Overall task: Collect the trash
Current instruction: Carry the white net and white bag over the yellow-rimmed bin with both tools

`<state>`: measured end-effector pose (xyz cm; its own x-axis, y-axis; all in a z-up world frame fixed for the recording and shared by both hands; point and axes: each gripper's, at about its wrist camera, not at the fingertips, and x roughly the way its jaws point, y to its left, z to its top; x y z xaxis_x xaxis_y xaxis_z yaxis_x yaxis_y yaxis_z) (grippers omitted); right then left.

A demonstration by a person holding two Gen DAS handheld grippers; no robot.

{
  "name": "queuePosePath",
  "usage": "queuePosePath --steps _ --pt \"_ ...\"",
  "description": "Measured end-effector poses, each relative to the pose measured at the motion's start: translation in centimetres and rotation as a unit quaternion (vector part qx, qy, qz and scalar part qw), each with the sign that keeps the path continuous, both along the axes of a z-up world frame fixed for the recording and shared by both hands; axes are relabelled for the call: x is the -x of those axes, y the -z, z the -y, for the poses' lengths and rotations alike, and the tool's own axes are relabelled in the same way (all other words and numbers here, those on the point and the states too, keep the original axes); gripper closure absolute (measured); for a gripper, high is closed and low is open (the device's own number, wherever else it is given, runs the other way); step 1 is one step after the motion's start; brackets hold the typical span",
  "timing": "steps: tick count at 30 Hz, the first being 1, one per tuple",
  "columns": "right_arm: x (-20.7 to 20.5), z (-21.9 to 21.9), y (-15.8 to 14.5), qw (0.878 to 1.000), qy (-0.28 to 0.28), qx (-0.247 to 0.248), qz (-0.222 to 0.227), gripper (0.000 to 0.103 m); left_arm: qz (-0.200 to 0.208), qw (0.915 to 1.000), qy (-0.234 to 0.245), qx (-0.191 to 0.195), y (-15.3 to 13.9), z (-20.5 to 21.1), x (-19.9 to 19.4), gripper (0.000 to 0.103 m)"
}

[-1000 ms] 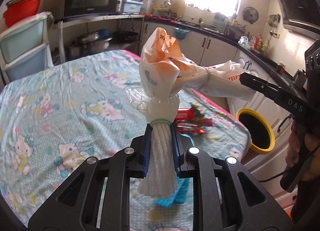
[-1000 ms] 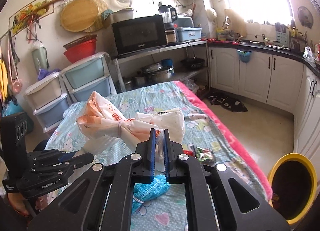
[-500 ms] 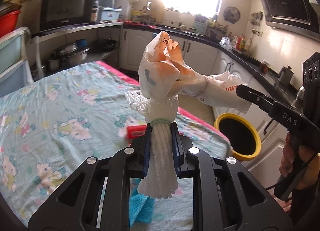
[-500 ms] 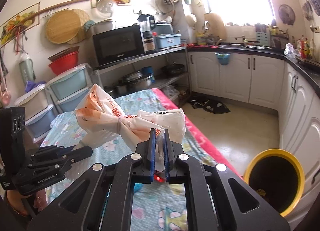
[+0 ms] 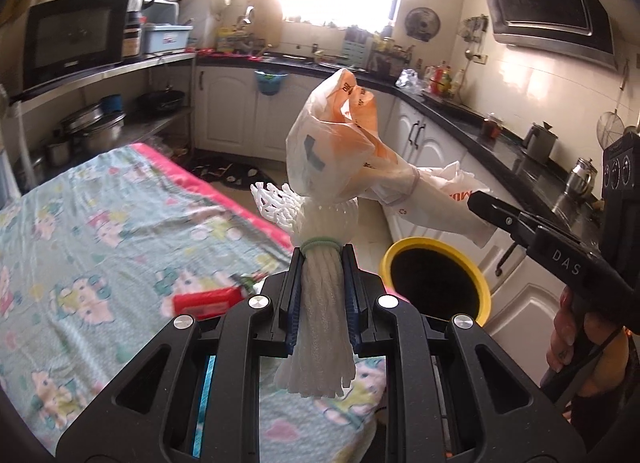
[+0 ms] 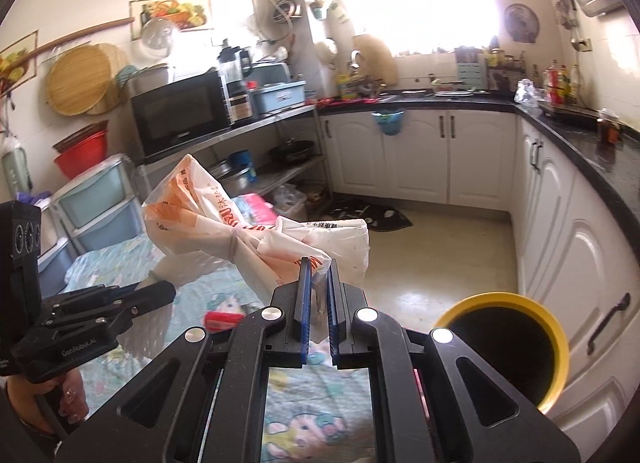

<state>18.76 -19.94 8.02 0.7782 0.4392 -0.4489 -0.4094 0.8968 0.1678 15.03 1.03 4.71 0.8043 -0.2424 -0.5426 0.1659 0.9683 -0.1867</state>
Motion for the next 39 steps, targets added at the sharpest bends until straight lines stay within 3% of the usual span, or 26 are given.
queuePosePath --steps 21,30,39 --pt "-1.0 10.1 -0.7 0.992 0.128 -0.01 0.015 0.096 0.011 0.9956 0.093 0.007 -1.5 9.7 -6.2 0.09" --pt "-1.7 14.1 0.2 0.983 0.185 -0.005 0.002 0.096 -0.005 0.9919 0.126 0.017 -0.3 13.5 -8.7 0.09" --pt "-3.1 16.3 3.0 0.975 0.218 -0.007 -0.032 0.096 -0.034 0.9888 0.145 0.014 1.9 16.2 -11.2 0.09"
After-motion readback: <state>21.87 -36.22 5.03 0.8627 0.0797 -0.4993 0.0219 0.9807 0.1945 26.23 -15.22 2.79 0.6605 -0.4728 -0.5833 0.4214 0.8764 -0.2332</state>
